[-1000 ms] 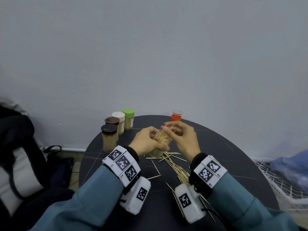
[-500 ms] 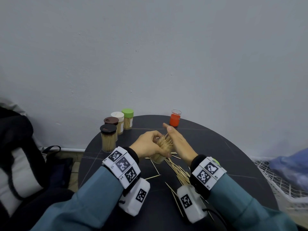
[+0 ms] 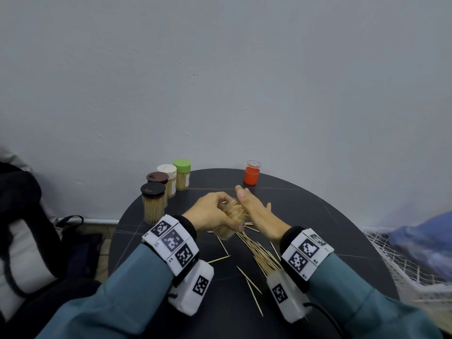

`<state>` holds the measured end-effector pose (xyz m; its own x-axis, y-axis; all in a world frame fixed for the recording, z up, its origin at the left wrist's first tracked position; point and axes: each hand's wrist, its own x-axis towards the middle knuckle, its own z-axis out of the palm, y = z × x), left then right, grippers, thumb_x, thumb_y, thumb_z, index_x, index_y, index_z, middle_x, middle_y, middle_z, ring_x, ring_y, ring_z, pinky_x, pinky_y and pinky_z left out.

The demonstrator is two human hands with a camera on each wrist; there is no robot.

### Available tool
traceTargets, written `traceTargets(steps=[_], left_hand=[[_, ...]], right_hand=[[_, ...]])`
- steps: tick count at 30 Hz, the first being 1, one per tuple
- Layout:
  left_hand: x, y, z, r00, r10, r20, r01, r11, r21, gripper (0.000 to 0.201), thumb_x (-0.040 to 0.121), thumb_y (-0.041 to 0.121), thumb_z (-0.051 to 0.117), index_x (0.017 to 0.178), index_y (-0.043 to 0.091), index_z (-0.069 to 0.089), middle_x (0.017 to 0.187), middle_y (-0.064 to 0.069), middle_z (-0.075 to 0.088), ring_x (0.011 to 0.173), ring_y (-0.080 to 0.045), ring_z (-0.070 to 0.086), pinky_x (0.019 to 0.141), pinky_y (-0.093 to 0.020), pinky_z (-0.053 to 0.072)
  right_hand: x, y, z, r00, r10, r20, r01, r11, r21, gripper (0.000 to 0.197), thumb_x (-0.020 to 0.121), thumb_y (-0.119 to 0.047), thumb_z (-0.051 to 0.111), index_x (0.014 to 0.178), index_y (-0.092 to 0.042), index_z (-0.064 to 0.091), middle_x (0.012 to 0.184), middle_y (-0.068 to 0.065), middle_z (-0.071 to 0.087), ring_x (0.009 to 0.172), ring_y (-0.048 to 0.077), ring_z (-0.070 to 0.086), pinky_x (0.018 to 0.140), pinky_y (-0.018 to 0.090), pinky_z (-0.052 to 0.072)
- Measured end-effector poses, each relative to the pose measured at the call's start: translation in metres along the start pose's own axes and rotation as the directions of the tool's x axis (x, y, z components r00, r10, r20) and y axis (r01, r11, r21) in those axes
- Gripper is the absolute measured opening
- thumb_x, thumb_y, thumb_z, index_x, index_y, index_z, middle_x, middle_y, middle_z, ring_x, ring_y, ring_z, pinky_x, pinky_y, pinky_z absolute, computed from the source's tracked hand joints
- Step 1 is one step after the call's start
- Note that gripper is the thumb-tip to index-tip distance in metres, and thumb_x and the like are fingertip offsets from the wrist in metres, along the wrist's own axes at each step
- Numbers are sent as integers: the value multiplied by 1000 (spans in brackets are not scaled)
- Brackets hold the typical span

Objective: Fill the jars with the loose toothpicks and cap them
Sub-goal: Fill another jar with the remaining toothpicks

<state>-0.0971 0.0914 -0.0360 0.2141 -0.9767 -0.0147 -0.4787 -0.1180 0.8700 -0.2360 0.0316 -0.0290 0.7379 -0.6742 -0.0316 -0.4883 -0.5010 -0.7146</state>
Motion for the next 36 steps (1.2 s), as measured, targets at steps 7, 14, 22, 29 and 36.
traceTargets(steps=[7,14,22,29,36], left_hand=[[1,1,0,999,12,-36,-14,999,-47,55,62,19,86,109,19,59,100,3,61,97,-14,57,81,-30,49],[2,-1,-1,993,-2,-121,-9,996,-92,57,59,17,88,109,16,61,98,1,63,94,-14,60,74,-29,52],[0,-1,-1,990,22,-137,-26,999,-24,60,59,16,88,112,16,60,100,1,62,92,-13,58,76,-25,48],[-3,1,-1,995,52,-86,-41,991,130,60,60,16,88,111,22,59,108,3,58,98,-11,53,66,-17,43],[-3,2,-5,991,60,-122,-39,986,164,60,61,14,87,114,20,58,106,4,55,96,-10,51,72,-19,40]], right_hand=[[-2,7,-13,997,-30,-68,40,988,148,61,92,-57,12,148,-32,13,156,-10,12,144,8,8,118,42,-6],[-7,11,-24,948,-119,-294,160,980,116,22,91,-24,57,112,-17,54,100,3,59,81,12,61,69,20,50],[-3,9,-25,909,-270,-319,254,963,-92,3,79,-16,72,78,-17,70,67,-10,61,59,-4,55,60,8,45],[1,1,-34,919,-367,-143,306,895,-325,12,79,-15,72,90,-9,74,79,-3,57,67,3,49,63,8,40],[-1,1,-47,930,-347,-120,279,881,-383,12,83,-16,68,91,-10,73,92,8,63,79,12,53,65,12,39]])
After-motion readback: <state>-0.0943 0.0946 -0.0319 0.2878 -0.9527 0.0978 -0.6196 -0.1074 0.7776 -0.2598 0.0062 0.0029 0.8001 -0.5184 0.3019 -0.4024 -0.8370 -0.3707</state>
